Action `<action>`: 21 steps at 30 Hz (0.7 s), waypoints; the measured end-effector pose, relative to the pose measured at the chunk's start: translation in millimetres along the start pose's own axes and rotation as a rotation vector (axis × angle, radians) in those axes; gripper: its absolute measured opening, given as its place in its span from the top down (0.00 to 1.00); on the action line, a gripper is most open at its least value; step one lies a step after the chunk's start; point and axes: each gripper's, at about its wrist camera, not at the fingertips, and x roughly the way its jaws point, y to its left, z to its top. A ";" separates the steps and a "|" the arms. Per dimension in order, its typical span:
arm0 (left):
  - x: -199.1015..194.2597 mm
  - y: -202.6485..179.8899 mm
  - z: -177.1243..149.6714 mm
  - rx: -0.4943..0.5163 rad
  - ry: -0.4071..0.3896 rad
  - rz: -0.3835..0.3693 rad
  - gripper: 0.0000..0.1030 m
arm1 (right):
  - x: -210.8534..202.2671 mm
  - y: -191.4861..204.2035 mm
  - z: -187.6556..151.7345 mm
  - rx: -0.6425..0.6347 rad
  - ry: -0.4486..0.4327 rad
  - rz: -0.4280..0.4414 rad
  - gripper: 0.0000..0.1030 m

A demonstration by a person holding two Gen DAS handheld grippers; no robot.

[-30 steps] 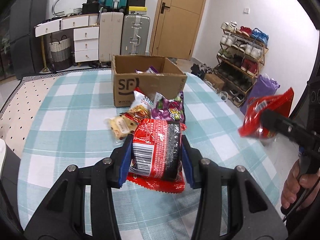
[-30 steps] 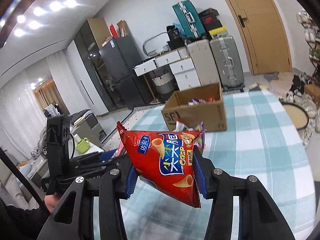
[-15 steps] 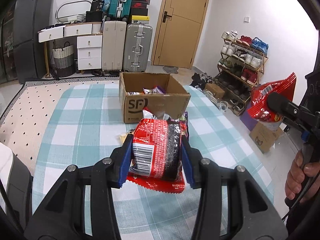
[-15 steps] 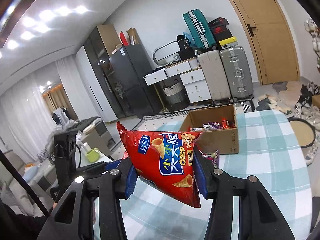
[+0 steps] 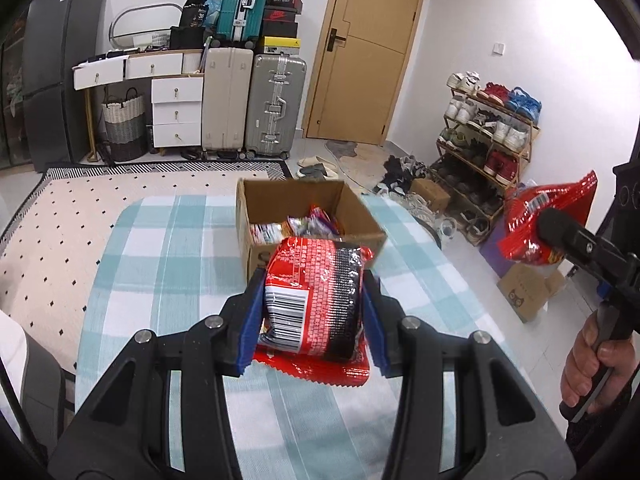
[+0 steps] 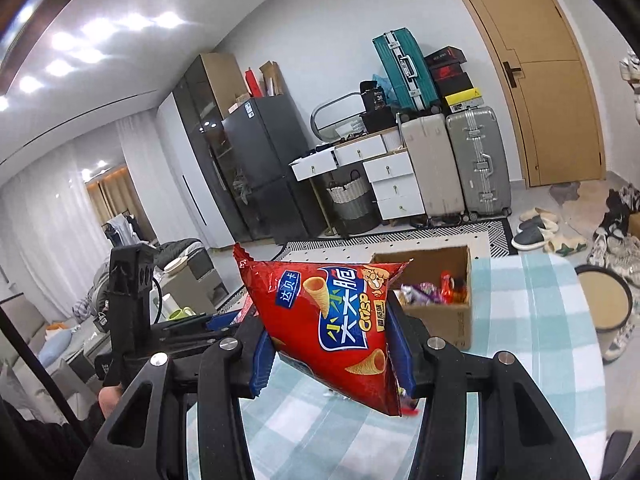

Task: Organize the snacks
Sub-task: 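Carry the chip bag and wafer pack over the cardboard box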

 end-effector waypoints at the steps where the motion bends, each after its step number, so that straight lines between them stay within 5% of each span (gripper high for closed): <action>1: 2.7 -2.2 5.9 0.007 -0.004 0.007 0.60 | 3.7 -2.1 5.6 0.000 0.002 0.000 0.53; 21: 97.8 -32.5 114.7 0.112 0.027 0.096 0.59 | 84.8 -59.1 92.4 0.014 0.039 -0.026 0.53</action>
